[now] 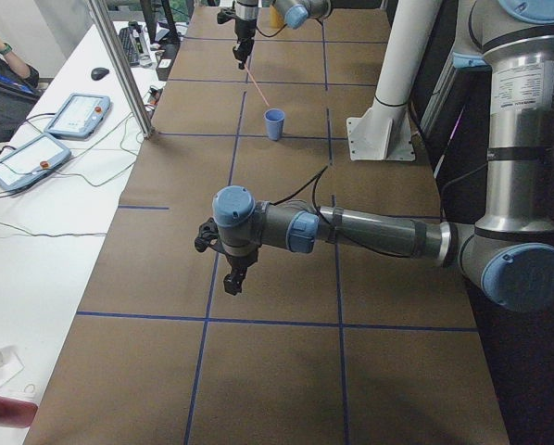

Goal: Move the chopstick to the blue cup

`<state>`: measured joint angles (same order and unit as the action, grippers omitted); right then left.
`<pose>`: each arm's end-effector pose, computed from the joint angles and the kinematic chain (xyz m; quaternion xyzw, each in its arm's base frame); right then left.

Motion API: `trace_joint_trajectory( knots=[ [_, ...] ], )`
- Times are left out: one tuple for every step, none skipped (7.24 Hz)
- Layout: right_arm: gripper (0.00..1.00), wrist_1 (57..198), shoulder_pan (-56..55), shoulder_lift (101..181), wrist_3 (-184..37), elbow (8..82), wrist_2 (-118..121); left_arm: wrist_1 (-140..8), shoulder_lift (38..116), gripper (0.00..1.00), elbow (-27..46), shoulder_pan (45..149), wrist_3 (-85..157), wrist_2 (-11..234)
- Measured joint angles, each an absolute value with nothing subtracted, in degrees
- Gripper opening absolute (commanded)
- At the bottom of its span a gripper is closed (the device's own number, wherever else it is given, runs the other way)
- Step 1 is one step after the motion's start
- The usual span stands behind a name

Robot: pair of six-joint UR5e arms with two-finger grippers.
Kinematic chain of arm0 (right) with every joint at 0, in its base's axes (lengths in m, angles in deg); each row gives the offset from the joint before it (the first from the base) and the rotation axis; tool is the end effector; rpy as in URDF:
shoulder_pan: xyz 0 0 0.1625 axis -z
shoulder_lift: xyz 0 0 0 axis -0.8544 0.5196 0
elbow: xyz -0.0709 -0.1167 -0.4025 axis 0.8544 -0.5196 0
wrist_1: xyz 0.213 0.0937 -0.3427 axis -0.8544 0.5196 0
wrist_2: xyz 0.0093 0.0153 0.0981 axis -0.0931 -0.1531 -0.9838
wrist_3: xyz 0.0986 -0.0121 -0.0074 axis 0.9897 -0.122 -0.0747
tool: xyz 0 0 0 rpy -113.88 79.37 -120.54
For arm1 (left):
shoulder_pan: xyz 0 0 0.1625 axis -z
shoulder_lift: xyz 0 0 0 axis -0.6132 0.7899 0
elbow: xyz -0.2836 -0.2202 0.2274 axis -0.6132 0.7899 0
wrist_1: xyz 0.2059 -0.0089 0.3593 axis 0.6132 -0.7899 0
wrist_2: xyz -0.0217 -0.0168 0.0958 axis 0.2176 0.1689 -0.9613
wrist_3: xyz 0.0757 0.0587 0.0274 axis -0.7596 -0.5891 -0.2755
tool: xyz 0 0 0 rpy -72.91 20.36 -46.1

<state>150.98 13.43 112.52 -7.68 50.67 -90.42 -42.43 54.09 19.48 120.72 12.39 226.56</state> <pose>-0.4039 -0.5371 0.1019 -0.0039 -0.4361 0.2043 0.8764 -0.0020 -0.4766 0.5876 0.0861 0.3927 0.1609 0.9014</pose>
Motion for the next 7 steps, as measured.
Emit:
trace_joint_trajectory(
  knots=[
    [0.00,151.1,14.9,112.2,-7.3,50.3,-89.0,-42.4,54.2,1.00,19.5,120.7,12.4,226.6],
    [0.00,151.2,16.3,112.2,-6.7,50.1,-88.0,-42.4,54.2,1.00,19.5,120.7,12.4,226.6],
    [0.00,151.2,18.0,112.3,-5.8,50.0,-86.4,-42.4,54.2,1.00,19.4,120.7,12.4,226.6],
    [0.00,151.2,19.5,112.4,-5.2,49.8,-84.8,-42.4,54.3,1.00,19.4,120.7,12.4,226.6],
    [0.00,151.2,20.6,112.7,-4.9,49.7,-83.6,-42.4,54.3,1.00,19.3,120.7,12.4,226.6],
    [0.00,151.1,21.5,113.0,-4.8,49.3,-82.5,-42.4,54.3,1.00,19.2,120.7,12.4,226.6],
    [0.00,150.9,22.2,113.1,-4.8,48.7,-81.4,-42.4,54.3,1.00,19.0,120.7,12.4,226.6]
  ],
)
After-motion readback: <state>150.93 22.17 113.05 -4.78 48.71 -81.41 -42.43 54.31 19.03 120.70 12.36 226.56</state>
